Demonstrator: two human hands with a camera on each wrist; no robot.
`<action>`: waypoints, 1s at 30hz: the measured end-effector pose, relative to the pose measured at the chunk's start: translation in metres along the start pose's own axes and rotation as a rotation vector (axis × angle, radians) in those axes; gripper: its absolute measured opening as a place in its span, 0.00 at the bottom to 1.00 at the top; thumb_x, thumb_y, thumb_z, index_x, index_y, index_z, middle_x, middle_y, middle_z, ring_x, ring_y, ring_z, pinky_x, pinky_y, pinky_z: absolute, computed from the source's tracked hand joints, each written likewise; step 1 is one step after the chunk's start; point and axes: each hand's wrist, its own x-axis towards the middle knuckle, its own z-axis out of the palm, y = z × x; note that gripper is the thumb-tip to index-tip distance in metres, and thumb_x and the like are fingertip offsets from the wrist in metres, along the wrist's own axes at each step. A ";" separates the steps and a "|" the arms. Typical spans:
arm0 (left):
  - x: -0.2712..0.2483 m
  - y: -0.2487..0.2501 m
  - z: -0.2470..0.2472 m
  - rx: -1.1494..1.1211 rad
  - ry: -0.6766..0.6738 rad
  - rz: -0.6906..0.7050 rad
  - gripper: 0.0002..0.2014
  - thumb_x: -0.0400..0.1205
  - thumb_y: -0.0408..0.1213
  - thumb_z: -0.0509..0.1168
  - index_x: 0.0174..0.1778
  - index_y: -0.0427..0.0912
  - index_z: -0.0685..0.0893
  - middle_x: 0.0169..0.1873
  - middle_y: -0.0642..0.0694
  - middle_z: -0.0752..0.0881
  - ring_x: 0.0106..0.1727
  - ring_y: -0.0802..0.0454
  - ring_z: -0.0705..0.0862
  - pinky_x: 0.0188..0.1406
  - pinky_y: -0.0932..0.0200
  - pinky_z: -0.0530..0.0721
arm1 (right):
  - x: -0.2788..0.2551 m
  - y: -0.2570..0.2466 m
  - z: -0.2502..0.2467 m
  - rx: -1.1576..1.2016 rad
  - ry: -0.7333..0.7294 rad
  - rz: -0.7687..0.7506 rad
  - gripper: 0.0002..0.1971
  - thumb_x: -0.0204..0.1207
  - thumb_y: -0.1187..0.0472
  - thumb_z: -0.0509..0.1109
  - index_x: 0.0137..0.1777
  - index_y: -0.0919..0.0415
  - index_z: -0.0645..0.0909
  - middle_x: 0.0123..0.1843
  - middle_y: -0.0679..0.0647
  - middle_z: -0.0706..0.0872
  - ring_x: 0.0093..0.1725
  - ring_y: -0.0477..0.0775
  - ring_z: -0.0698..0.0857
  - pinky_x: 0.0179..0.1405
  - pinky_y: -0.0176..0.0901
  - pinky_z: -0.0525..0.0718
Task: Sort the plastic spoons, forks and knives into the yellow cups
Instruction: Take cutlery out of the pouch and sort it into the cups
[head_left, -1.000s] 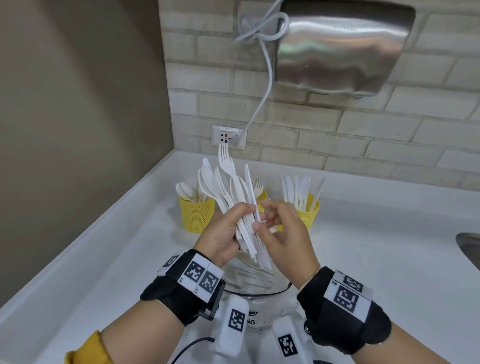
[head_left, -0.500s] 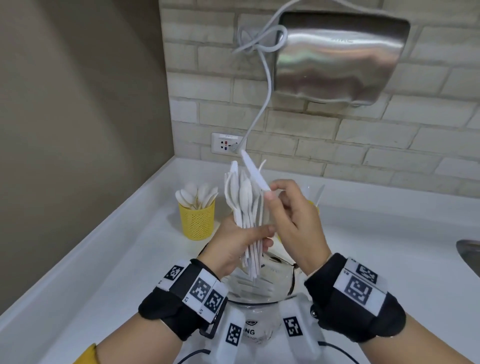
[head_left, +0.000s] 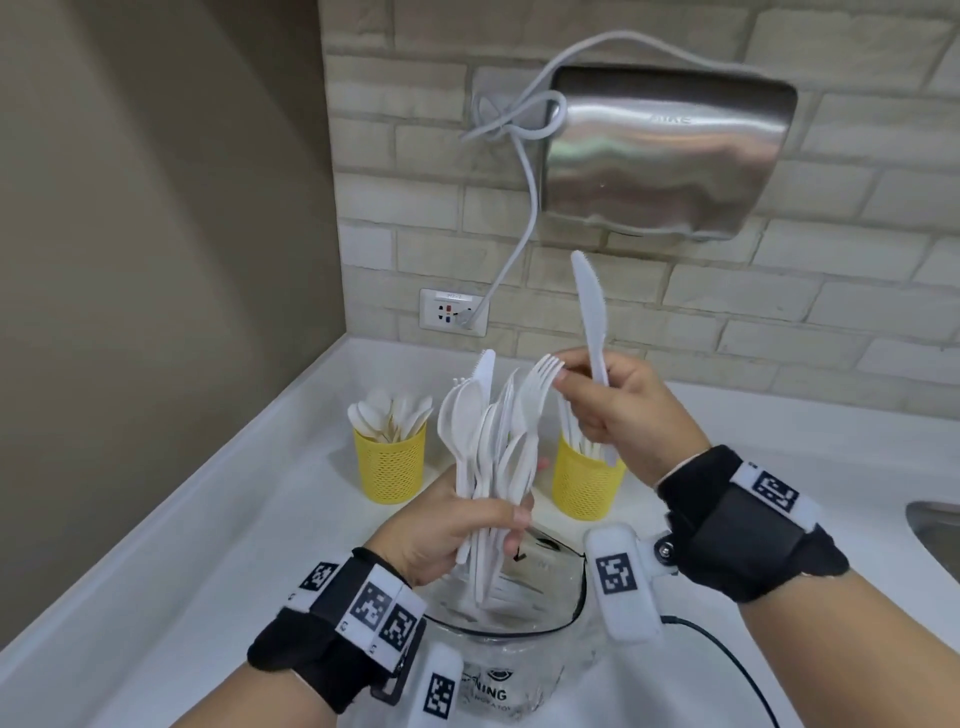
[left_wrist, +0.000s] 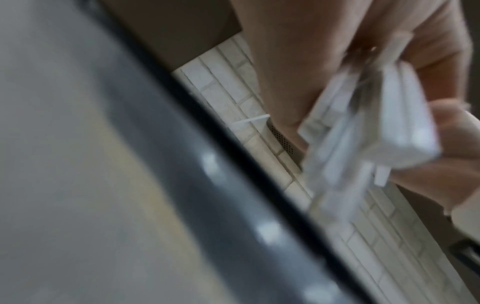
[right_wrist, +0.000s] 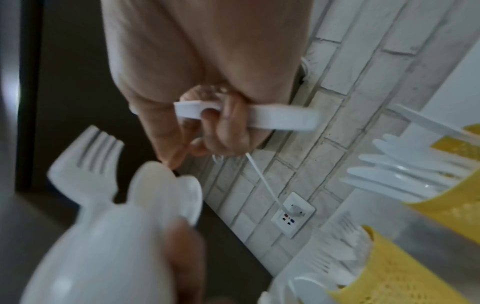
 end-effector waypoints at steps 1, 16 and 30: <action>-0.001 0.002 -0.001 -0.010 -0.046 -0.009 0.23 0.64 0.30 0.70 0.57 0.40 0.81 0.26 0.48 0.79 0.22 0.53 0.76 0.28 0.61 0.78 | 0.000 0.003 -0.001 -0.034 -0.076 0.030 0.05 0.75 0.66 0.69 0.47 0.66 0.85 0.19 0.42 0.69 0.19 0.43 0.61 0.17 0.32 0.58; -0.002 0.015 -0.007 0.163 -0.237 -0.136 0.22 0.66 0.27 0.68 0.58 0.37 0.81 0.25 0.46 0.77 0.21 0.55 0.75 0.27 0.64 0.77 | -0.001 -0.004 -0.017 -0.214 -0.511 0.086 0.10 0.60 0.60 0.74 0.42 0.55 0.90 0.33 0.59 0.80 0.25 0.54 0.63 0.22 0.36 0.57; 0.004 0.002 0.002 0.335 0.112 -0.102 0.08 0.71 0.26 0.73 0.35 0.41 0.81 0.21 0.49 0.81 0.23 0.53 0.78 0.28 0.62 0.79 | 0.003 0.005 -0.010 0.098 -0.161 0.125 0.06 0.80 0.63 0.62 0.44 0.64 0.76 0.34 0.50 0.88 0.29 0.49 0.74 0.27 0.36 0.68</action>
